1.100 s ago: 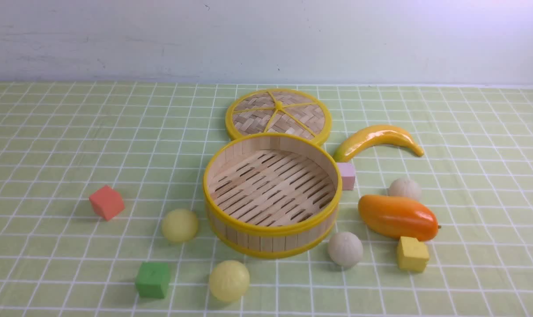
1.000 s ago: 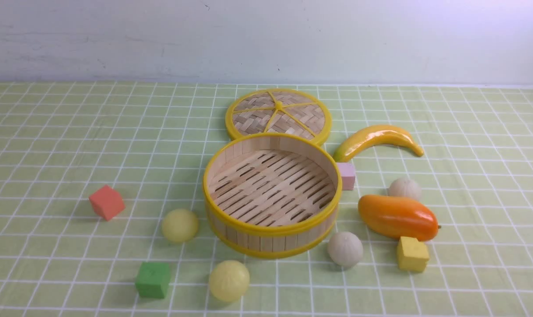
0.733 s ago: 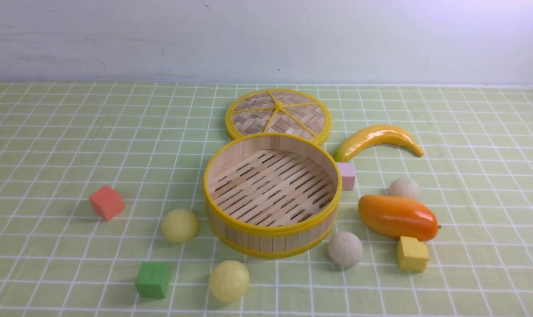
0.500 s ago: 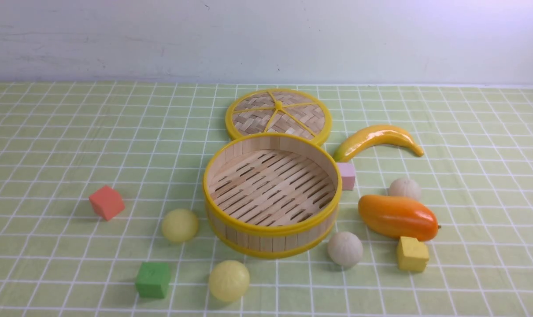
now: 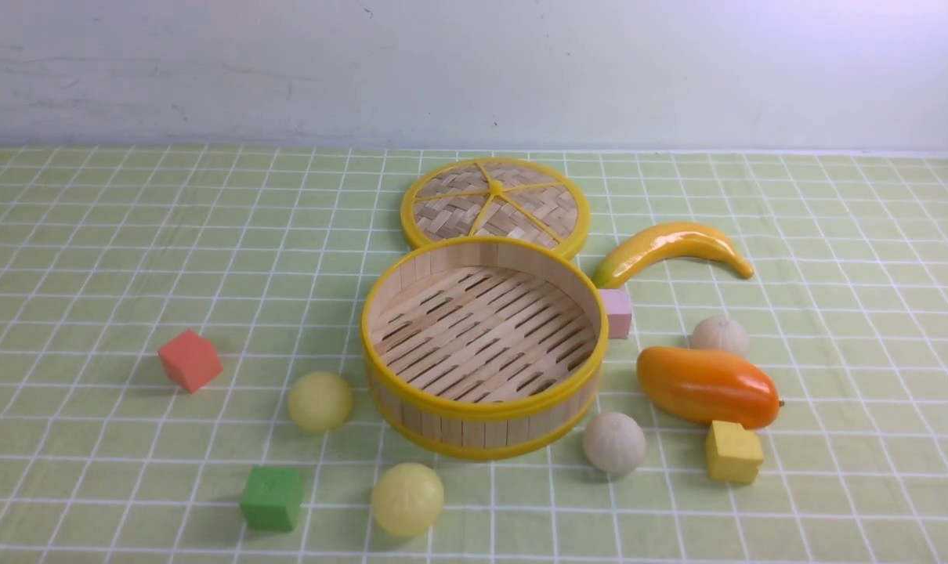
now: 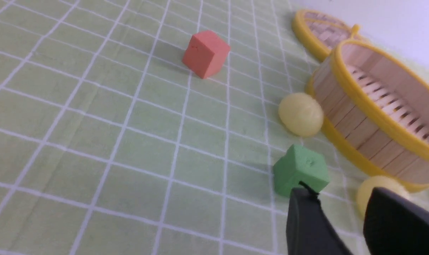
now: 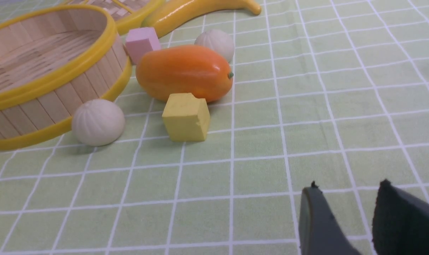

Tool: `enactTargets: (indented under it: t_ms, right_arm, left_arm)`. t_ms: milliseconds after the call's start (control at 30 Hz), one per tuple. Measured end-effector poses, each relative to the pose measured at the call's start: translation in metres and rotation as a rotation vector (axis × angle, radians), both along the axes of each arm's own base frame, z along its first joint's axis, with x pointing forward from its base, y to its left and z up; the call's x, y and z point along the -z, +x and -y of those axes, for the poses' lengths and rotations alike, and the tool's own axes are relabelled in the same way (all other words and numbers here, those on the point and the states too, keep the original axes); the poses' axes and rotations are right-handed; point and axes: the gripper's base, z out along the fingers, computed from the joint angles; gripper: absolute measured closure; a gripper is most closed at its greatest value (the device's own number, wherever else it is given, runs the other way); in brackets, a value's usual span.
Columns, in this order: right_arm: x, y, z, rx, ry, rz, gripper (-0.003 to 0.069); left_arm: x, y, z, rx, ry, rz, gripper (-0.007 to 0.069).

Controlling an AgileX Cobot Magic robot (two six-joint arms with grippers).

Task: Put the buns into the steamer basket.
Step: Use the left arm to grab a steamed stuffed bun

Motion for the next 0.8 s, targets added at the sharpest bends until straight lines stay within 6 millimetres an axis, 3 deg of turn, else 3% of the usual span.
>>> enactTargets:
  t_ms: [200, 400, 500, 600, 733, 800]
  right_arm:
    - [0.000, 0.000, 0.000, 0.000, 0.000, 0.000, 0.0420]
    - [0.000, 0.000, 0.000, 0.000, 0.000, 0.000, 0.0420]
    - [0.000, 0.000, 0.000, 0.000, 0.000, 0.000, 0.0420]
    - [0.000, 0.000, 0.000, 0.000, 0.000, 0.000, 0.0420]
    - [0.000, 0.000, 0.000, 0.000, 0.000, 0.000, 0.0420]
    - [0.000, 0.000, 0.000, 0.000, 0.000, 0.000, 0.0420]
  left_arm:
    - [-0.018, 0.002, -0.002, -0.067, -0.447, 0.132, 0.0386]
    - [-0.037, 0.000, -0.002, -0.057, -0.546, 0.184, 0.0457]
    - [-0.083, -0.011, 0.010, 0.092, -0.411, 0.178, 0.0595]
    - [-0.114, -0.008, 0.020, 0.195, -0.275, 0.078, 0.0638]
    - [-0.141, 0.021, 0.032, 0.330, -0.081, -0.239, 0.0638]
    - [-0.141, 0.047, 0.033, 0.378, 0.030, -0.448, 0.0638]
